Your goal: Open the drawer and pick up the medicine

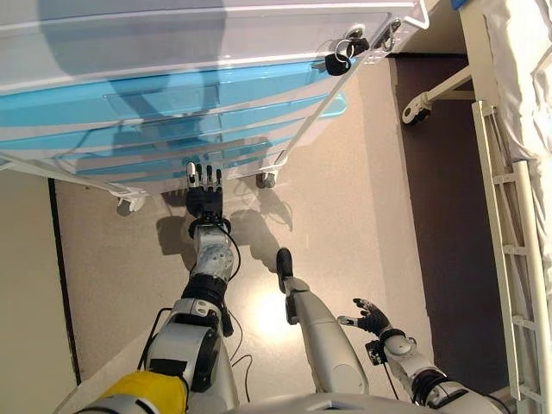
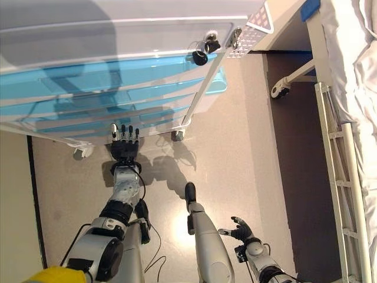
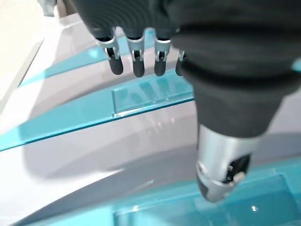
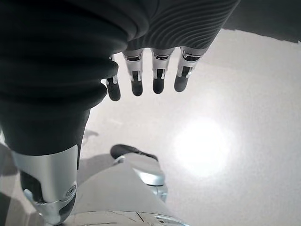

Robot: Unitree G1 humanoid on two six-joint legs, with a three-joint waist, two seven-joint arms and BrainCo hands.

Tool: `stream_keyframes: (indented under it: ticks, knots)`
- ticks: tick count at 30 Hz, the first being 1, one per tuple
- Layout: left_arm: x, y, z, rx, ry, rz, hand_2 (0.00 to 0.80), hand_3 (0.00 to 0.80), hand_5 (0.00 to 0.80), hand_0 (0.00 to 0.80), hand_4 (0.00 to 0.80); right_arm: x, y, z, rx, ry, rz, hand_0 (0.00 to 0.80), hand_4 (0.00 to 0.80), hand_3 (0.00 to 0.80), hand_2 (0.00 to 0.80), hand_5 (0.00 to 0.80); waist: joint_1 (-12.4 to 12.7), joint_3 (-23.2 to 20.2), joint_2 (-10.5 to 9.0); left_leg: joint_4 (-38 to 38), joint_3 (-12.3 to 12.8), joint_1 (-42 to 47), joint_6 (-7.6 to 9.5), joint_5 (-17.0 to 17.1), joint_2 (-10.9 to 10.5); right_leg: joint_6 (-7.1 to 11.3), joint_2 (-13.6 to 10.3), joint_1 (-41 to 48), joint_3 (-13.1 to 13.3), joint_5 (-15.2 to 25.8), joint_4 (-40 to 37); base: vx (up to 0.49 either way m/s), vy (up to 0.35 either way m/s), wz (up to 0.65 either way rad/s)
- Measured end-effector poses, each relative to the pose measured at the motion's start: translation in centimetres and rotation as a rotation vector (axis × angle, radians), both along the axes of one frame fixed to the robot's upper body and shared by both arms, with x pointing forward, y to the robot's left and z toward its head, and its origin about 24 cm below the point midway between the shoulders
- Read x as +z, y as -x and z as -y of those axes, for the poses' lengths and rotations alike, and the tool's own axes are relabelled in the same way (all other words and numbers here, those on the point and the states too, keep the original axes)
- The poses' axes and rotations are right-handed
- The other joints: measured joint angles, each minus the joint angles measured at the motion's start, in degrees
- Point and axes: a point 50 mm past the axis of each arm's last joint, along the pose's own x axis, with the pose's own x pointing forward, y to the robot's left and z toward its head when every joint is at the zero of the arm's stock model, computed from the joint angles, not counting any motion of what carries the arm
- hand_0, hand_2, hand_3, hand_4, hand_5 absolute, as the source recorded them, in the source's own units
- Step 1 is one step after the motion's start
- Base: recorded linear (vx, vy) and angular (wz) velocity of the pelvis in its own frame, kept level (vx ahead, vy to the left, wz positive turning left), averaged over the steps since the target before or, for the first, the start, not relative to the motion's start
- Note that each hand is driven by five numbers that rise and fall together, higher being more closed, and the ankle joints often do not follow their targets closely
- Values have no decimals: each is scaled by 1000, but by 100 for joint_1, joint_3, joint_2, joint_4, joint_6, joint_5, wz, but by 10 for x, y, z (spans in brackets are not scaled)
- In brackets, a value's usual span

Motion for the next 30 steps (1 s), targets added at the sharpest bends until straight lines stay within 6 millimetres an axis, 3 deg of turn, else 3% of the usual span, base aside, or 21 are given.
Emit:
stream_keyframes:
  ticks: [14,30]
  knots:
    - [16,4,8,-55,-4,103,0,0,0,0,0,1,0,9,2,4,3,0,0,0,0,0,92,67,99,-199,-88,-10,-10,147,-74,-15,-60,-69,-84,-21,40,3,-7,4]
    - [17,4,5,-66,-41,112,0,0,0,0,0,2,0,10,15,-5,2,0,0,0,0,0,104,68,100,-292,-141,-16,-39,206,-70,-49,-60,-101,-156,-44,60,2,-2,1]
